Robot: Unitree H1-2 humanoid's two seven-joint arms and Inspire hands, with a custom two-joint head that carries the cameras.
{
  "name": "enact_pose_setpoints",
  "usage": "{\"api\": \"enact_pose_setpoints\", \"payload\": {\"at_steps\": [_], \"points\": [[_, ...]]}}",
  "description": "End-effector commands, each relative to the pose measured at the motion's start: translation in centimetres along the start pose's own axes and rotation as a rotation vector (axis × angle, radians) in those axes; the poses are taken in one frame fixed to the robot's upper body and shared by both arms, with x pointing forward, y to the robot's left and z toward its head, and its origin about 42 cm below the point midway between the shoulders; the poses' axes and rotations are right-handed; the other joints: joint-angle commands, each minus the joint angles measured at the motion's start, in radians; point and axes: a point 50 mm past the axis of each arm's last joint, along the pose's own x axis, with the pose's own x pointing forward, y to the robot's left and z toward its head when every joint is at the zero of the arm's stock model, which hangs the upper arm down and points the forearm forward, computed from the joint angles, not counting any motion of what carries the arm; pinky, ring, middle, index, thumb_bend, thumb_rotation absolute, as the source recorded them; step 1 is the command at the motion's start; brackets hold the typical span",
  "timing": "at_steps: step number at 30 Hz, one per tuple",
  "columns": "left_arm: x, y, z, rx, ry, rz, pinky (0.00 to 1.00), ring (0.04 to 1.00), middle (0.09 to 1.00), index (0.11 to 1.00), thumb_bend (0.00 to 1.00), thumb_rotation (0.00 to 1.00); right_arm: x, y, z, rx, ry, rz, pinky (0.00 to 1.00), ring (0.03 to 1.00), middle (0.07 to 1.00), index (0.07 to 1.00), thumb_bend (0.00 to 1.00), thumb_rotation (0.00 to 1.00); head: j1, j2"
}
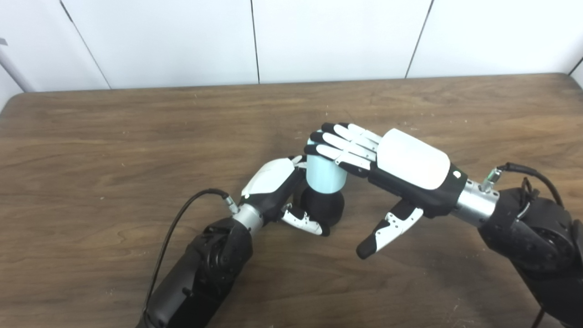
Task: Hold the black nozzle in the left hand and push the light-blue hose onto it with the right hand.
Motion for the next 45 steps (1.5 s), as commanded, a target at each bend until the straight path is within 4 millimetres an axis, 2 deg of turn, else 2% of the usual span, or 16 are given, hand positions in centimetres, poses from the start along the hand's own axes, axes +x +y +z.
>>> {"api": "enact_pose_setpoints", "payload": {"at_steps": [1,28,45], "points": [[-1.6,-3.6,-3.7,-0.017,0.177,-0.198,1.00,0.997,0.872,0.481,0.52,0.05,-1.0,2.9,-0.8,0.036,0.047,0.182,1.00,1.000,1.000,0.966,0.66,1.00,0.001,0.001],[-1.6,-3.5,-3.6,-0.008,0.173,-0.202,1.00,0.994,0.871,0.481,0.52,0.05,-1.1,3.4,-0.1,0.031,0.042,0.206,1.00,1.000,1.000,0.965,0.67,1.00,-0.001,0.011],[-1.5,-3.5,-3.5,-0.013,0.173,-0.199,1.00,0.994,0.871,0.481,0.52,0.05,-0.4,2.7,0.2,0.022,0.024,0.175,1.00,1.000,1.000,0.964,0.67,1.00,-0.003,0.010]]}}
